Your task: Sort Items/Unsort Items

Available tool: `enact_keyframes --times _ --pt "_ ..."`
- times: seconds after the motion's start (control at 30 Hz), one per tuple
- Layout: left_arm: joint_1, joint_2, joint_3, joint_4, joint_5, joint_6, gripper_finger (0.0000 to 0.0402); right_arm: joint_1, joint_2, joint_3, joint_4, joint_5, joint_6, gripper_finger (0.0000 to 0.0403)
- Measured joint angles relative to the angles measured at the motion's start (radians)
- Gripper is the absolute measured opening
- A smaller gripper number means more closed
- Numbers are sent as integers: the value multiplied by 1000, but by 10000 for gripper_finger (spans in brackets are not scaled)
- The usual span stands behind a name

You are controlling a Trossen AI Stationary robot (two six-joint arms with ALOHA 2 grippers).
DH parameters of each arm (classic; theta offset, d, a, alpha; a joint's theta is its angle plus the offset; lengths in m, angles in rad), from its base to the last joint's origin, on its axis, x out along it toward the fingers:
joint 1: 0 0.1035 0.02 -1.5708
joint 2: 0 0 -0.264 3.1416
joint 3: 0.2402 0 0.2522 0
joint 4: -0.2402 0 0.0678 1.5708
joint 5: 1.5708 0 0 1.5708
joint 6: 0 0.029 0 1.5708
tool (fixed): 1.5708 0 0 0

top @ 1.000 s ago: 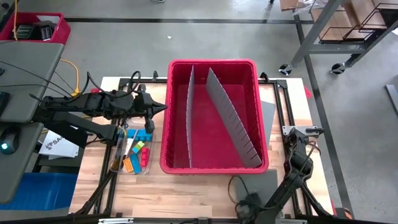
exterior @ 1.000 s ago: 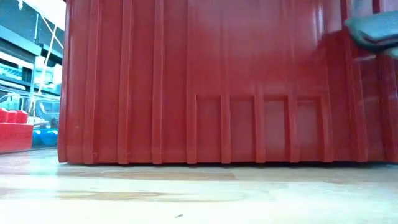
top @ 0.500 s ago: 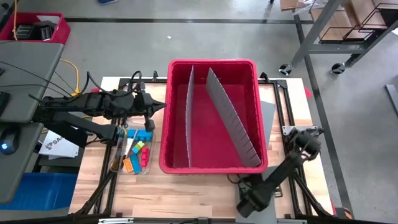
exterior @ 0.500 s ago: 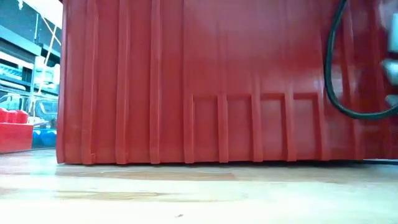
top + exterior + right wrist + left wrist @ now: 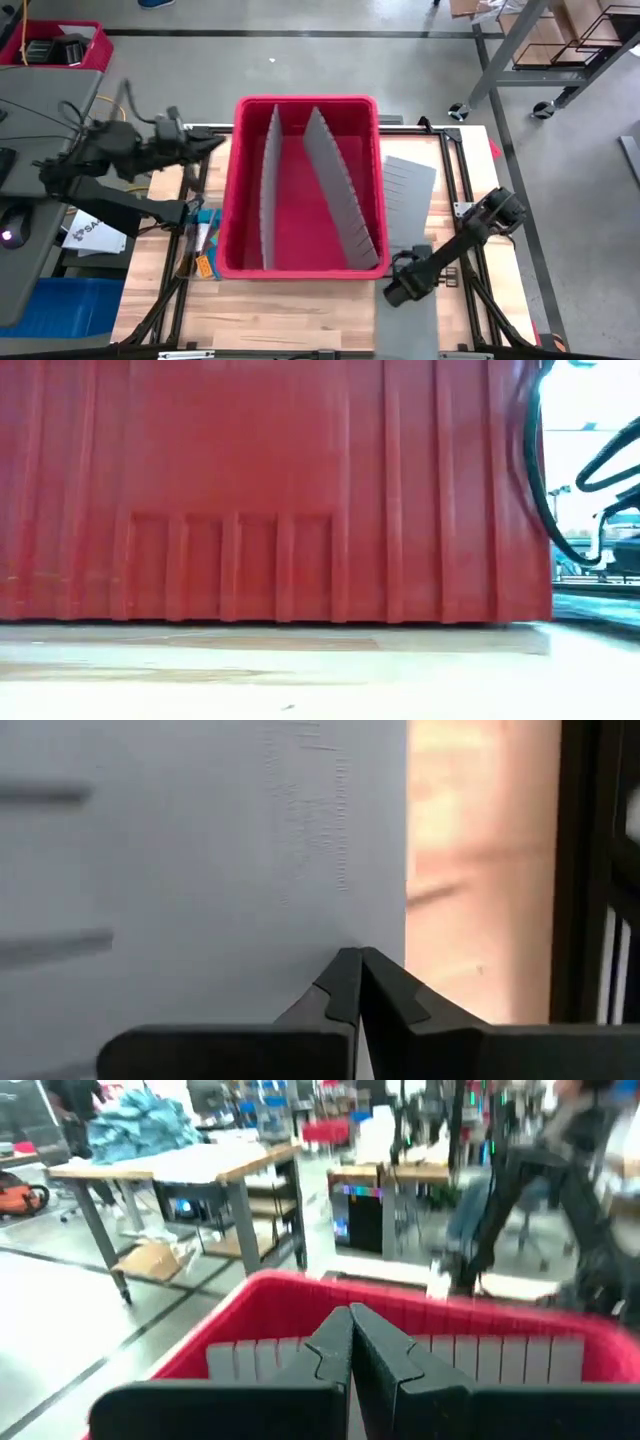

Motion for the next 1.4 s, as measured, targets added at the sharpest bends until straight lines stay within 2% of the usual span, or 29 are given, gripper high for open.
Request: enact_keyframes --times 0.1,0.23,0.4,0.57,0.63,0.73,0.83,0.97,1.03,1.1,1.2,1.27,1.33,1.4 --pt "0 -49 11 2 -10 -39 0 -40 -28 -12 -30 58 -7 0" --pt "0 -93 13 8 -20 -75 0 -90 -139 -52 -67 203 -34 0" --pt "0 -82 10 -11 -14 -76 0 -98 -318 -88 -167 192 -40 0" --pt "0 -45 9 -38 -15 -44 0 -101 -469 11 -447 228 -38 0" --pt "0 -30 9 -43 -14 -28 0 -109 -518 53 -492 265 -48 0" --pt "0 -12 9 -38 -15 -32 0 -121 -616 76 -438 415 -85 0" --pt "0 9 9 -40 -13 -32 0 -141 -660 139 -404 563 -103 0" --pt "3 41 12 -41 -27 -33 10 -172 -668 285 -401 891 -172 0" --pt "9 62 12 -42 -44 -53 27 -208 -664 355 -385 1045 -263 0" --pt "25 85 12 -42 -61 -89 51 -262 -663 413 -333 1156 -402 4" --pt "63 124 12 -39 -68 -171 98 -382 -664 479 -209 1213 -724 30" --pt "97 151 12 -32 -68 -220 130 -489 -664 500 -100 1160 -988 60" --pt "130 171 12 1 -70 -257 159 -623 -664 505 37 1018 -1269 94" --pt "165 186 12 59 -77 -298 183 -767 -660 495 173 820 -1525 127"
